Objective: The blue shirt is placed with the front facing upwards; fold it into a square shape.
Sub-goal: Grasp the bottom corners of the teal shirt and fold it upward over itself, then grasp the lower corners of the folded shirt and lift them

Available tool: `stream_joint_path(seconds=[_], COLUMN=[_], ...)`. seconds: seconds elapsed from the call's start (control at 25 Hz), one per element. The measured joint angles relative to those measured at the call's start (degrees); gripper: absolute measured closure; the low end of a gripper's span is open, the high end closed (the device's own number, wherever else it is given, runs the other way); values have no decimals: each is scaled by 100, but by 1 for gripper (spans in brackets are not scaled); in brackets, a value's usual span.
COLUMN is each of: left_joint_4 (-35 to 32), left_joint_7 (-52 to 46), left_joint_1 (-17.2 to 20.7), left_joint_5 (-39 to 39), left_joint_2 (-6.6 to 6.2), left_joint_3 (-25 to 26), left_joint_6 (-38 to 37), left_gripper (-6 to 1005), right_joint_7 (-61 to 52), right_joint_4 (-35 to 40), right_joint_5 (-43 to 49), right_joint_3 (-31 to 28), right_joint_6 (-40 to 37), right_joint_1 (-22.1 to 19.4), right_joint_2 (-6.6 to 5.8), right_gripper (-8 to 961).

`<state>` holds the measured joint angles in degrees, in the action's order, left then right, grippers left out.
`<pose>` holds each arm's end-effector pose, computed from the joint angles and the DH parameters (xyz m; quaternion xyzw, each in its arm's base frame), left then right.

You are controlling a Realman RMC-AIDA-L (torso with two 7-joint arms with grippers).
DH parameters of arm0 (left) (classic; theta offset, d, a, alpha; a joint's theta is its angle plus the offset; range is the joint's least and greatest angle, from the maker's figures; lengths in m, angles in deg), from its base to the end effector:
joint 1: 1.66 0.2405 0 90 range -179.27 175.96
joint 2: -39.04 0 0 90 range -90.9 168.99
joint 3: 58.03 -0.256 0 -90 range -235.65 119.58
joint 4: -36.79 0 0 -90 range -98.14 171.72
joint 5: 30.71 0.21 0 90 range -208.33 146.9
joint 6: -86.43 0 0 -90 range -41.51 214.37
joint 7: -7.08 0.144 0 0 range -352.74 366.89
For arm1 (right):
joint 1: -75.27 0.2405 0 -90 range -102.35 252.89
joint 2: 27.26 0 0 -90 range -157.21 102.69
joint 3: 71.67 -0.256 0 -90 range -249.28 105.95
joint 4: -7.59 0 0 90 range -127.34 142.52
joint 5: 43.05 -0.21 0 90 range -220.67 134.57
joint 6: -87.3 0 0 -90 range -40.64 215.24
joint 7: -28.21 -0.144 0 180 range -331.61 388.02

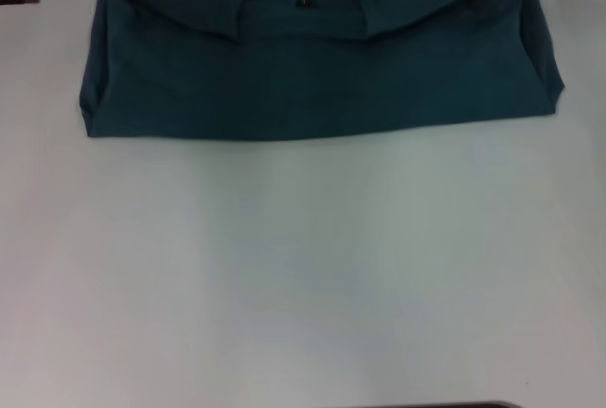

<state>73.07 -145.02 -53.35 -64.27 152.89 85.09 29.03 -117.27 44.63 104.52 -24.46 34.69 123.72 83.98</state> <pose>-0.2343 0.4690 0.0471 -0.7253 -0.6032 -0.1266 0.3066 0.2596 0.4687 0.0633 -0.7716 0.5147 0.0386 0.3717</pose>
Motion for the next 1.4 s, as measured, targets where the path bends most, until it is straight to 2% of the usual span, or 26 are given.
stream_joint_path(seconds=[0.16, 0.2, 0.28, 0.48, 0.52, 0.56, 0.68, 1.0, 1.2, 1.4], left_joint_4=[558, 744, 839, 913, 913, 916, 899, 645, 611, 444], left_joint_7=[124, 185, 211, 226, 226, 276, 341, 687, 491, 534], left_joint_1=[450, 675, 860, 1393, 1393, 1630, 1829, 2239, 2368, 2286], left_joint_5=[-609, -926, -1195, -1868, -1868, -2117, -2243, -2217, -2184, -2116], left_joint_2=[73, 98, 90, 42, 42, 60, 86, 93, 143, 204], left_joint_3=[47, 48, 48, 84, 84, 112, 111, 101, 97, 43], left_joint_6=[-430, -631, -857, -1539, -1539, -1768, -1930, -1927, -1476, -1250], left_gripper=[414, 395, 357, 186, 186, 186, 187, 186, 186, 187], right_joint_7=[412, 565, 824, 1717, 1879, 2011, 2327, 3008, 3163, 3178], right_joint_4=[436, 562, 711, 636, 569, 510, 384, 269, 244, 242], right_joint_5=[-588, -855, -1394, -3063, -3356, -3577, -3869, -3904, -3889, -3893], right_joint_3=[-206, -245, -334, -819, -945, -1054, -1276, -1409, -1456, -1455], right_joint_6=[-666, -880, -1275, -2638, -2902, -3115, -3619, -3986, -3872, -3767], right_joint_1=[-352, -486, -749, -1444, -1580, -1705, -2030, -2545, -2537, -2501], right_joint_2=[65, 90, 105, 16, -2, -19, -51, -13, -2, 3], right_gripper=[260, 259, 256, 255, 256, 257, 261, 272, 279, 285])
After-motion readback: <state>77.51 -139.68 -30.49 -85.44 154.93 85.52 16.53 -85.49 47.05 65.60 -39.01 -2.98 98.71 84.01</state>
